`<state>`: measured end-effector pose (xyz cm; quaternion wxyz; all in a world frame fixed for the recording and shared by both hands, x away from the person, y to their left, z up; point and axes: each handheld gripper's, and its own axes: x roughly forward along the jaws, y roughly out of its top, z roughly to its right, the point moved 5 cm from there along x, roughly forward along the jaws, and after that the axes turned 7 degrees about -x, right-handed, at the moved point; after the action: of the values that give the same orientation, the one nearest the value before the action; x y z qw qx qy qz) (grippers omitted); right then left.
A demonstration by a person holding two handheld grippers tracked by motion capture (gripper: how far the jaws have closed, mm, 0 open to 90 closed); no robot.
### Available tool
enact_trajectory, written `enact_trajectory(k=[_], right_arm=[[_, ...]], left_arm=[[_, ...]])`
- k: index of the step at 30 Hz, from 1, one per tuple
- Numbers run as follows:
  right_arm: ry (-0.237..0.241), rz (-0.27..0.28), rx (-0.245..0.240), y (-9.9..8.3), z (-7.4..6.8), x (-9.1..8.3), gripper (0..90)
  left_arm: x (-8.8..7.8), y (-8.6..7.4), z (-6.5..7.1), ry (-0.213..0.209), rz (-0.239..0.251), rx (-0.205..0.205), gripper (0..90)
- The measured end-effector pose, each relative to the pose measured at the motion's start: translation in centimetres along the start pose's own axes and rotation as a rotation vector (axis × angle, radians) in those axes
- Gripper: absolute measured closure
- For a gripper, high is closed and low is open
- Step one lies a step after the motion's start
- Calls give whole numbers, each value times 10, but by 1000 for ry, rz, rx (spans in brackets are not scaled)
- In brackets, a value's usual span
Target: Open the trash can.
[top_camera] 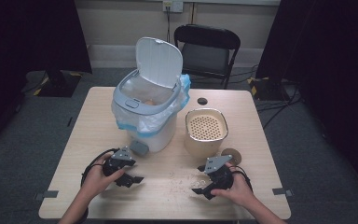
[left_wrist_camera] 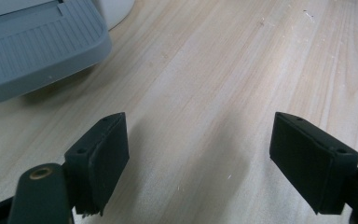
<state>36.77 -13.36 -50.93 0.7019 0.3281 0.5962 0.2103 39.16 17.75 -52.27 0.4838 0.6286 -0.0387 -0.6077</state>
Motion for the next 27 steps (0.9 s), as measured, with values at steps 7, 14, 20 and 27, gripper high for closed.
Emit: enact_trajectory(k=[7,14,20,27], right_arm=[[0,-2,4,-7,1,-8,159],[10,-12,-12,-12,-4,-17,179],[24,-3,-8,-16,-7,-23,171],[42,-13,2,-22,-12,-26,171]], left_arm=[[3,-2,1,0,-5,24,187],[6,-6,5,16,2,120,154],[8,-9,7,13,13,142,112],[12,-12,10,-18,40,164,0]])
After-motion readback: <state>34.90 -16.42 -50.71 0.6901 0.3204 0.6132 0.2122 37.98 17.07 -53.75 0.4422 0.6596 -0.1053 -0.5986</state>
